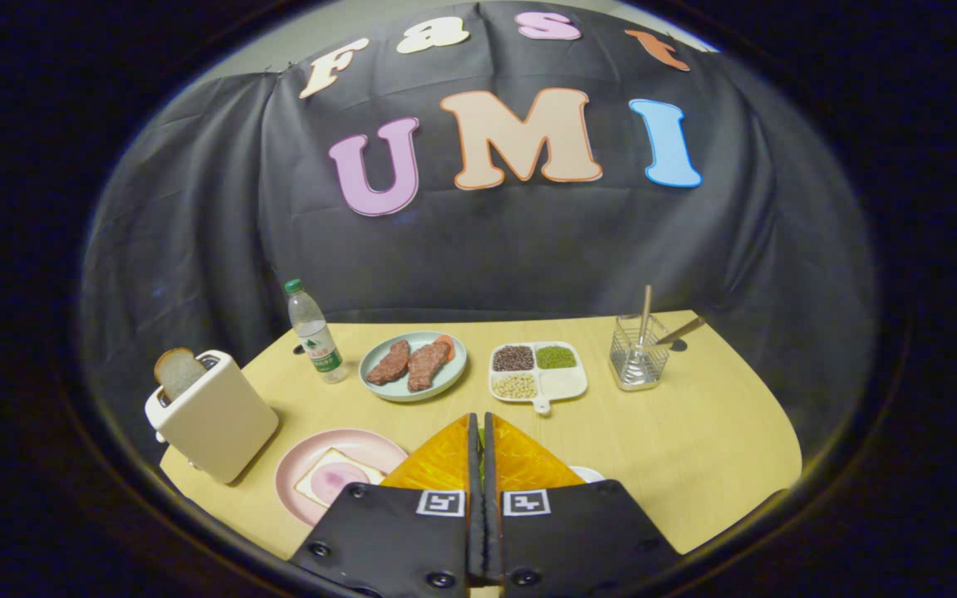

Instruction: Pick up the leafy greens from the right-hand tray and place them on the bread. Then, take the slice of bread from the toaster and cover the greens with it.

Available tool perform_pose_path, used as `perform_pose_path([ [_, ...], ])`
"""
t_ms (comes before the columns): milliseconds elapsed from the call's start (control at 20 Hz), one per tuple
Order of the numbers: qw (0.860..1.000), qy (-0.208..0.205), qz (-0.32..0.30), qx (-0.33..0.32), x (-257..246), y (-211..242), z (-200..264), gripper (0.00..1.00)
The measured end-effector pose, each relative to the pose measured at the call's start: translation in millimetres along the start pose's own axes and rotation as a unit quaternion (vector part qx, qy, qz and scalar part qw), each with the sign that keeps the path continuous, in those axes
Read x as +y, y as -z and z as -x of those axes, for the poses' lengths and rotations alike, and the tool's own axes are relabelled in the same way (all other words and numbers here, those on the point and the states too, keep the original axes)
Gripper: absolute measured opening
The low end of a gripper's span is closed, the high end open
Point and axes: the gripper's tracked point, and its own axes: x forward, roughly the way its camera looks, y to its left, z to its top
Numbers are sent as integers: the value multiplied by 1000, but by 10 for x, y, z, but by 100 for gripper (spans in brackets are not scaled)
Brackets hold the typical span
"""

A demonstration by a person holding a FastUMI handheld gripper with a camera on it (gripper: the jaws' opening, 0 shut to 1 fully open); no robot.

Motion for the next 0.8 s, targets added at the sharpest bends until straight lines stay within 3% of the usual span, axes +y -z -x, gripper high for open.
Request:
perform_pose_path([
  [500, 998, -50, 20, -33, 1147, -381, 138, 3],
  [800, 996, -85, 3, -23, 1853, -215, 108, 3],
])
